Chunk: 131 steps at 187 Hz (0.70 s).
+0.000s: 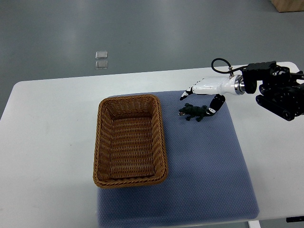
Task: Place crocodile in brown basket with right hand
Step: 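Reach the right hand down over the toy crocodile, then close the right hand fingers around the crocodile's body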
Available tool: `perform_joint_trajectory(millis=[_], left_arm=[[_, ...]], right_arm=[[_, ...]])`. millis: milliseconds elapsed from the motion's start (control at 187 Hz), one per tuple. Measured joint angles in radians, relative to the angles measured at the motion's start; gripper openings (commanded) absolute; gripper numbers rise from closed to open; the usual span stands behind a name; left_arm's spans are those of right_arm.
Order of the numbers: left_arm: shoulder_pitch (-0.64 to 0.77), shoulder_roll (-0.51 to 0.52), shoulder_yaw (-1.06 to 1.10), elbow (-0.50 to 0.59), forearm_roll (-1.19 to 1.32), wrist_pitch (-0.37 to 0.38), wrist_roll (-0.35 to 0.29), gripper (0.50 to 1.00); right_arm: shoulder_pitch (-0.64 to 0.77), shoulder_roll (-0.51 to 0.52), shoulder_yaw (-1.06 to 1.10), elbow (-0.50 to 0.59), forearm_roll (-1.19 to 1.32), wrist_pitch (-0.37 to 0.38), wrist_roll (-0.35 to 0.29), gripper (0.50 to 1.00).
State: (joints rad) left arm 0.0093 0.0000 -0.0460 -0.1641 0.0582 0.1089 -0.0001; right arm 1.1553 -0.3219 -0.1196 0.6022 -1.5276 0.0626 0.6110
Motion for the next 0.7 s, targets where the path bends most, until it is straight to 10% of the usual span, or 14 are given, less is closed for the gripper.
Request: perform_joint_trajectory(millis=[700], left_arm=[[0.0,0.0,0.0,0.0,0.0,0.0,0.0,1.0]], right_arm=[[0.024,0.085,-0.151,-0.099,-0.003,-0.05,0.0,0.836]])
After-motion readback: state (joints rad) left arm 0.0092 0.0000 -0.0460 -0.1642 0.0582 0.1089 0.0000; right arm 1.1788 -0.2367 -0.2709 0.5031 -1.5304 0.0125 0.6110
